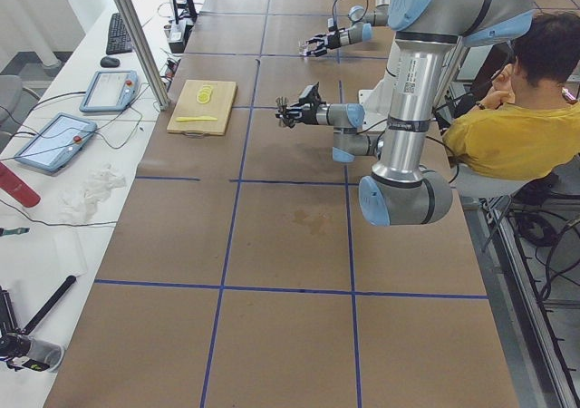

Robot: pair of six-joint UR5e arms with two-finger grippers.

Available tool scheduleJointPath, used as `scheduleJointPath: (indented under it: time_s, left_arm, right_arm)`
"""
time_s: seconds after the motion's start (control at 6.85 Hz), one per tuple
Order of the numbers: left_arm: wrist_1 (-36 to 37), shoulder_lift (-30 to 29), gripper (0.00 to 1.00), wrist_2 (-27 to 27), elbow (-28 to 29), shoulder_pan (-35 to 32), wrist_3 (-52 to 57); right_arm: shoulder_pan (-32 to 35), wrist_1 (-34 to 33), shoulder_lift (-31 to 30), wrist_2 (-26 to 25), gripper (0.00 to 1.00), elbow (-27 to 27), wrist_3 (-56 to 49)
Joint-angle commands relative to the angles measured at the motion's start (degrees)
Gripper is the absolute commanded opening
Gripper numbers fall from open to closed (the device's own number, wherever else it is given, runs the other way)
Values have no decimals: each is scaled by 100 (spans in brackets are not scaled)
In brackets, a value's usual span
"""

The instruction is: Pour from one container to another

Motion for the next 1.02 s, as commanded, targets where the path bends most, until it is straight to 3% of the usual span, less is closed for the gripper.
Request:
scheduleJointPath:
  time_s: [0.0, 0.88]
  left_arm:
    - [3, 2, 0, -1, 0, -1, -5]
    - [3, 2, 0, -1, 9, -1, -5]
  right_arm:
    - [173, 12, 18, 175, 99, 0, -118]
    - [244, 12, 97, 316, 99, -26, -189]
